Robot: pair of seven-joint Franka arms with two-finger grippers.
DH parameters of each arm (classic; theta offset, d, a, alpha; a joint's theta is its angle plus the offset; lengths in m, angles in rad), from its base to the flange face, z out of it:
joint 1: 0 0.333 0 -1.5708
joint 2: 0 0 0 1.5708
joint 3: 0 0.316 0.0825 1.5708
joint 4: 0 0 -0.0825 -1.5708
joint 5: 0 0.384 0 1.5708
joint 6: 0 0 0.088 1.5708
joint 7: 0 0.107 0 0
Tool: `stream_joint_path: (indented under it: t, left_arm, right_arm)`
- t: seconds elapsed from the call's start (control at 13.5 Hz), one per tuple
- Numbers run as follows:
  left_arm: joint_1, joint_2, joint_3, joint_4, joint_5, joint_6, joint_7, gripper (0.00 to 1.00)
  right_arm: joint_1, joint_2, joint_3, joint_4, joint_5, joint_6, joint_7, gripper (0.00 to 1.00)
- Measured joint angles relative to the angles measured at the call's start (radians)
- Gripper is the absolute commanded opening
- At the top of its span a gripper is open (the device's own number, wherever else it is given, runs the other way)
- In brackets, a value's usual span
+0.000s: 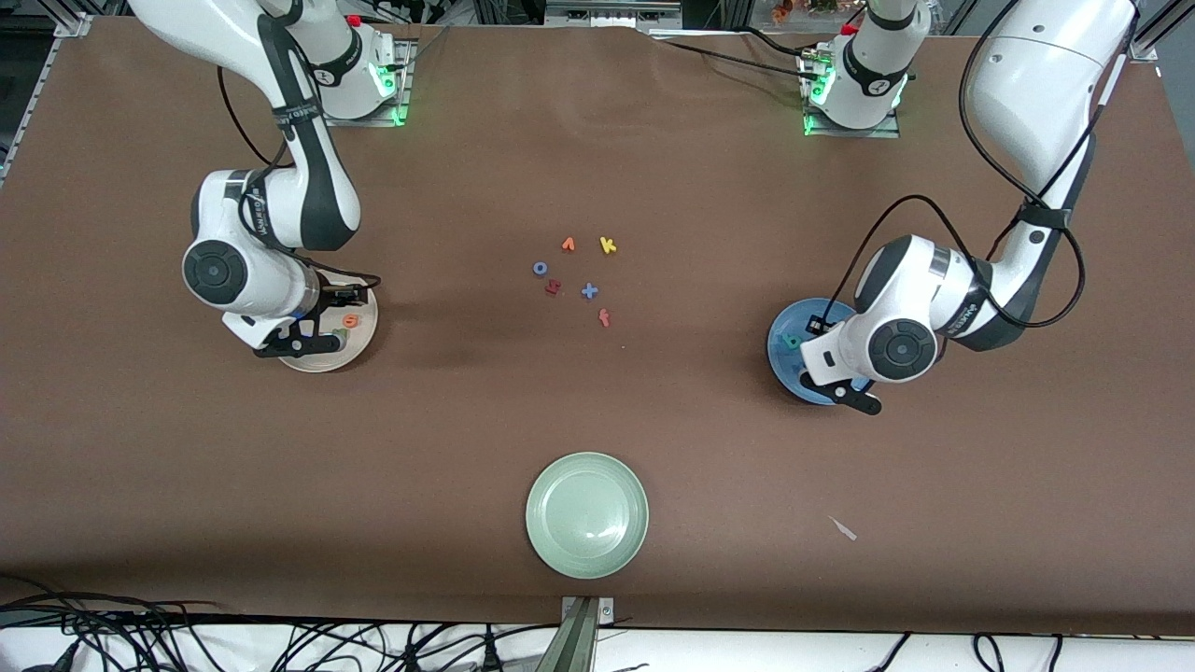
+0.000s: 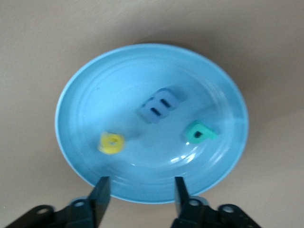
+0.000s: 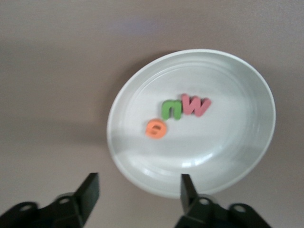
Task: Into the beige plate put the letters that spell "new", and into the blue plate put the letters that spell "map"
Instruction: 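Open both grippers over the plates and lift both arms away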
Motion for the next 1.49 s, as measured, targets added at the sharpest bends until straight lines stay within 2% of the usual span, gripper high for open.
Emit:
stream_joint_path:
  t: [0.3,0.67,0.97,1.04,1.26,1.49]
  left_arm:
    - [-0.016,-0.049,-0.021,0.05,0.0,-0.037,-0.002,1.0]
    - [-0.014,-0.104,-0.035,0.27,0.0,-0.166,-0.002,1.0]
    - [0.002,-0.133,-0.033,0.441,0.0,-0.276,-0.002,1.0]
    - [0.005,-0.139,-0.025,0.471,-0.002,-0.294,-0.003,1.0]
    - [-0.003,-0.217,0.041,0.5,-0.102,-0.32,-0.007,1.0]
    - [-0.028,-0.348,0.183,0.408,-0.292,-0.339,-0.009,1.0]
  right_arm:
    - [0.0,-0.008,-0.006,0.197,0.0,-0.283,0.0,1.0]
    - [0.0,-0.015,-0.026,0.377,-0.001,-0.559,-0.001,1.0]
    - [-0.017,-0.017,-0.029,0.473,-0.001,-0.636,-0.001,1.0]
    - [-0.05,-0.023,-0.008,0.482,-0.001,-0.633,-0.003,1.0]
    - [-0.246,-0.074,0.175,0.497,-0.068,-0.617,-0.005,1.0]
    - [-0.369,-0.155,0.284,0.5,-0.118,-0.581,-0.006,1.0]
